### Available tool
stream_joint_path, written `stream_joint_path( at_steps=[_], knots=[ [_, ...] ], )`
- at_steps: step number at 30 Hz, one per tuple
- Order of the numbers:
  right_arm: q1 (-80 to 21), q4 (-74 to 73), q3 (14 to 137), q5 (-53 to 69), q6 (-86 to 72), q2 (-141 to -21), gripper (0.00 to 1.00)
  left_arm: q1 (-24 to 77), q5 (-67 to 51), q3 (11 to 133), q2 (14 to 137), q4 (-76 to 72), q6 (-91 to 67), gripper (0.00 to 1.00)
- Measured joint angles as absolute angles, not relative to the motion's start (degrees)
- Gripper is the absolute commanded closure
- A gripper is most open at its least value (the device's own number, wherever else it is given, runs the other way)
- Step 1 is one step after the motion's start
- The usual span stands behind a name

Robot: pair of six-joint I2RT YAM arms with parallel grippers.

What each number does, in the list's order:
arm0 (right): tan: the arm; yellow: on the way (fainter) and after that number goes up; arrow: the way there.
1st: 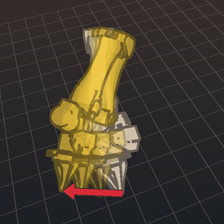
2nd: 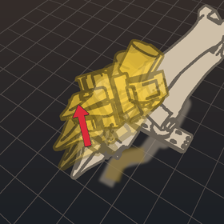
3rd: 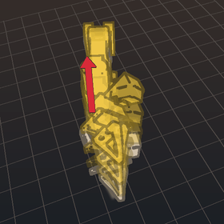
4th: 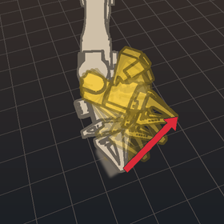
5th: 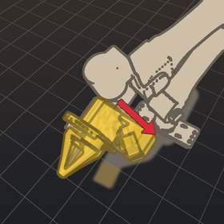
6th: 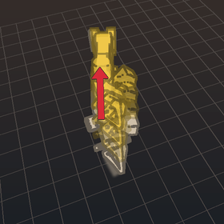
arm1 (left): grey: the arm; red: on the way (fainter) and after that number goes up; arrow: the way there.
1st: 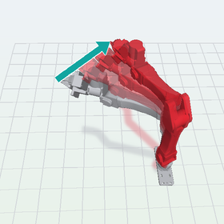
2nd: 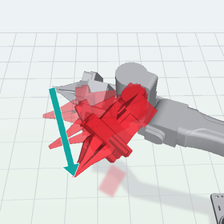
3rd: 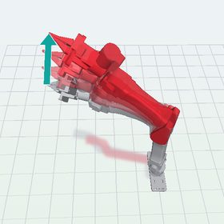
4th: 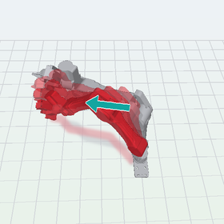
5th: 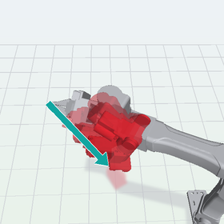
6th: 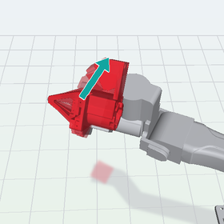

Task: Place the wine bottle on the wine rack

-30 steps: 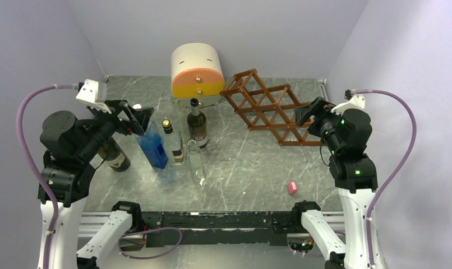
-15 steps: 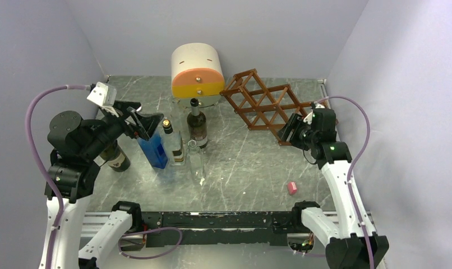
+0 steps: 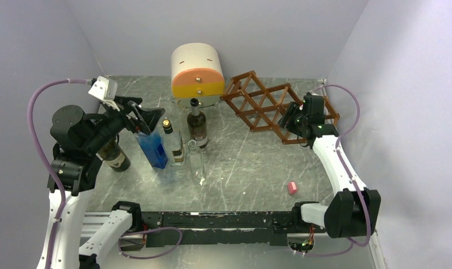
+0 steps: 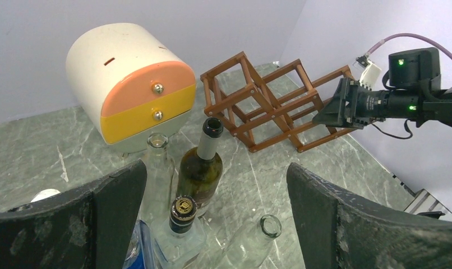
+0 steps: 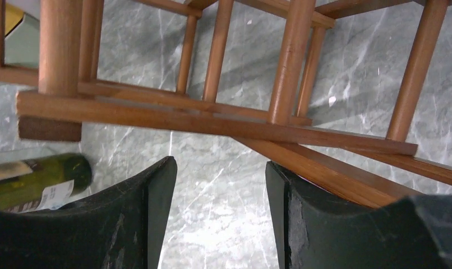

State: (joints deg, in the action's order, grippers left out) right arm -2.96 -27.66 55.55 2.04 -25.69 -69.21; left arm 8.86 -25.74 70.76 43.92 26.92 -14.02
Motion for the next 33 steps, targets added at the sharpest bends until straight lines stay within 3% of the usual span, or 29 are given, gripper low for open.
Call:
stream_joint_path(
  at_steps=[11, 21, 33],
  knots=[
    [-4.4, -19.1, 56.7, 0.8, -23.7, -77.1, 0.37, 8.9, -25.7, 70.9, 46.5, 26.1, -14.1, 0.01],
    [-9.0, -12.3, 57.5, 0.4, -23.2, -78.9, 0.31, 8.9, -25.1, 70.9, 47.2, 26.1, -13.1, 0.01],
    [-12.9, -6.3, 58.4, -3.8, -26.3, -84.3, 0.37, 8.9, -24.4, 70.9, 47.6, 26.3, -11.8, 0.01]
  ],
)
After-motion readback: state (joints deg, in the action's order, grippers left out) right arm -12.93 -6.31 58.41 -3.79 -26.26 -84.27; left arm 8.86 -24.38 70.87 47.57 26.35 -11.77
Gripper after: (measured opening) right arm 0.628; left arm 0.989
